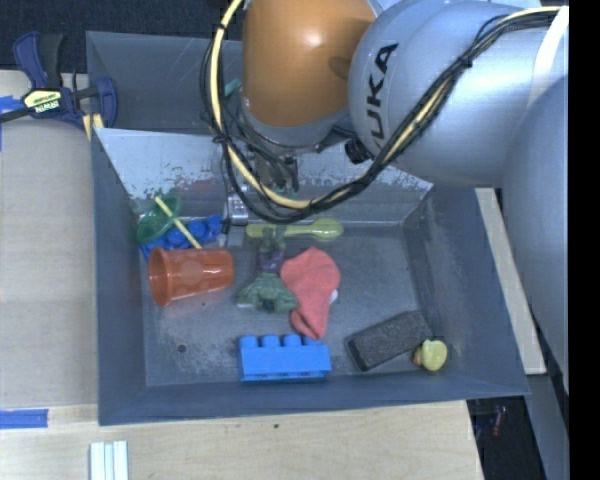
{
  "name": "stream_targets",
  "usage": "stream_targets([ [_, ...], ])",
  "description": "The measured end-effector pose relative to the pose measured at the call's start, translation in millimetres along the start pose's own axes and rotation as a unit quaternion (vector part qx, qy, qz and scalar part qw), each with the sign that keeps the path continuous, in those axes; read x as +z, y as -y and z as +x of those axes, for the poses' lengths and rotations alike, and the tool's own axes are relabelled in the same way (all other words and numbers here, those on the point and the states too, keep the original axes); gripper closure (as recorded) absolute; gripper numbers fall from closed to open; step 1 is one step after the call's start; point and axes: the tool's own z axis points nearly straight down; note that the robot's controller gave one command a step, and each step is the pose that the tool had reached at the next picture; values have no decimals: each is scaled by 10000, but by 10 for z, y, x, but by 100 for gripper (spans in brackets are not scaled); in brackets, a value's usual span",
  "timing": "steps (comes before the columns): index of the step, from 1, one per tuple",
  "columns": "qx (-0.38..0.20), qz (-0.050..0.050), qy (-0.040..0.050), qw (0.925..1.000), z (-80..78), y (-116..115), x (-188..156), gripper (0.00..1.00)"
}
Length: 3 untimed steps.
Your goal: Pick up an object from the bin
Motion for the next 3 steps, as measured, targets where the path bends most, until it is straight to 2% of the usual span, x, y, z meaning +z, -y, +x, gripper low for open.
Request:
stream_targets([
  [1,13,-9,43,10000,-15,9,-54,0],
  [2,268,-14,54,9996,372,208,612,0],
  [3,46,-6,11,10000,433,292,838,0],
])
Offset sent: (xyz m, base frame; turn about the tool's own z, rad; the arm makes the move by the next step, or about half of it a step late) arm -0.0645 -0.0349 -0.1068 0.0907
